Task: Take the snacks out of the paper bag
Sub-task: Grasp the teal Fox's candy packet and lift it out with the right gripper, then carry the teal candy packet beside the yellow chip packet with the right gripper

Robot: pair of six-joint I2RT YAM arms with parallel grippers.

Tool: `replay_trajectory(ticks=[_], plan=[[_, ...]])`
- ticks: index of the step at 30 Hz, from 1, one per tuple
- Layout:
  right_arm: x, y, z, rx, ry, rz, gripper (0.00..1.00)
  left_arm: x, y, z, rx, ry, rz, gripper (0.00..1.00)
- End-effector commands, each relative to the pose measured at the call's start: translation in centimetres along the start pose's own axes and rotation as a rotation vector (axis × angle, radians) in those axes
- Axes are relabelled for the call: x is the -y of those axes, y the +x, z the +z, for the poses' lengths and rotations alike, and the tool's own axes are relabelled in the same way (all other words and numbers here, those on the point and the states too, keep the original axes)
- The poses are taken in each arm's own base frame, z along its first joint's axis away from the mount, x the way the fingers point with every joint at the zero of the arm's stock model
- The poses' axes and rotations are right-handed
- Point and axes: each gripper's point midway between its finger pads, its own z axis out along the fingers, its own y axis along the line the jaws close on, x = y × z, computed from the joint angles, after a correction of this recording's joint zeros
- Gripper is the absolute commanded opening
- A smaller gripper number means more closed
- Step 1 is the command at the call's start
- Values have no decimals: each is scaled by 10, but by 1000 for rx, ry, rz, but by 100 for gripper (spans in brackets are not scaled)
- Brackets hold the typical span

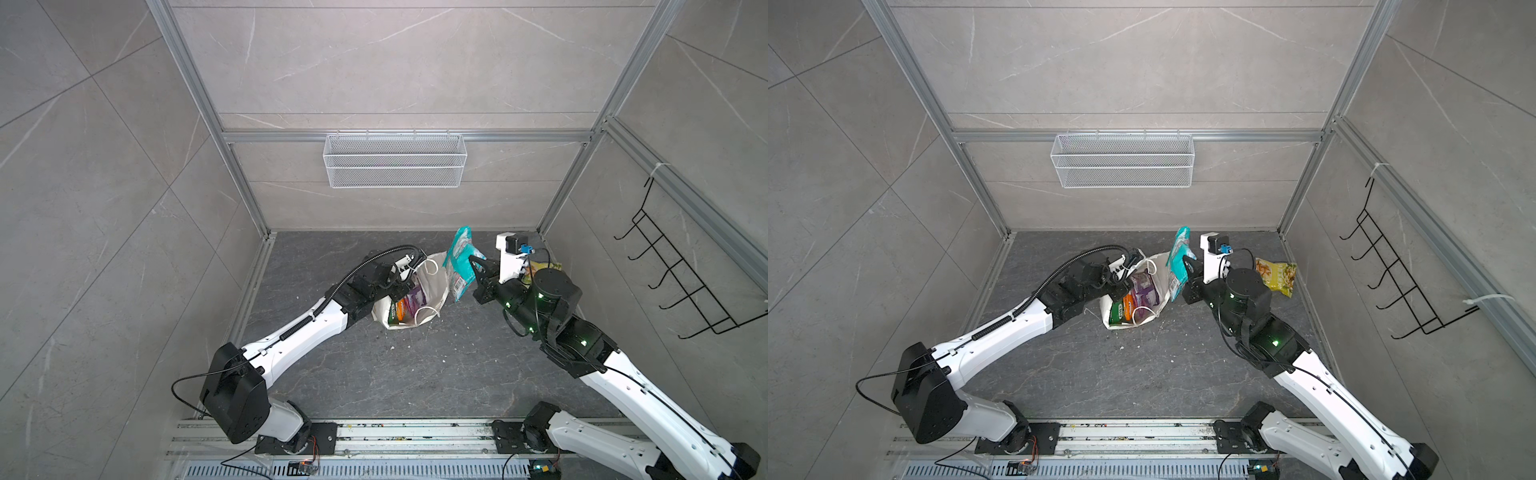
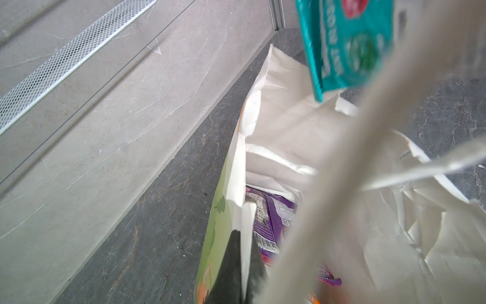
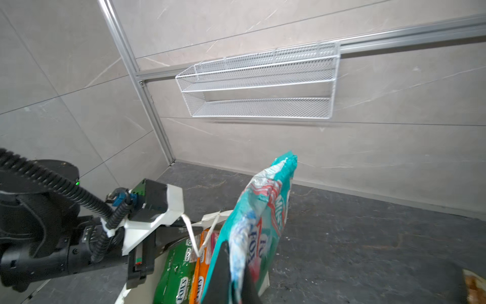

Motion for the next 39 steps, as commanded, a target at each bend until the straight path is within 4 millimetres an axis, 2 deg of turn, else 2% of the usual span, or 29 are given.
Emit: replay_trajectory(ticks=[1, 3, 6, 9, 12, 16, 22, 28, 36, 39], plan=[[41, -22, -11, 47, 215, -45, 0, -5, -19, -8, 58, -17, -16, 0], [63, -17, -6, -1, 325, -73, 0, -6, -20, -8, 66, -23, -14, 0], [92, 0, 12, -130, 434, -96, 0, -5, -20, -9, 54, -14, -15, 0], [117, 34, 41, -318, 513, -131, 0, -5, -22, -11, 76, -20, -14, 0], [141, 60, 65, -493, 627, -192, 0, -7, -24, -14, 75, -20, -14, 0], [161, 87, 91, -626, 709, -255, 0, -7, -27, -16, 90, -24, -12, 0], [191, 138, 122, -780, 726, -185, 0, -7, -25, -14, 87, -25, -11, 0], [207, 185, 134, -944, 743, -173, 0, -7, -24, -11, 71, -26, 8, 0], [219, 226, 154, -1057, 765, -203, 0, -9, -22, -6, 59, -31, 16, 0], [215, 236, 167, -1077, 731, -176, 22, -10, -24, -4, 63, -35, 23, 0]])
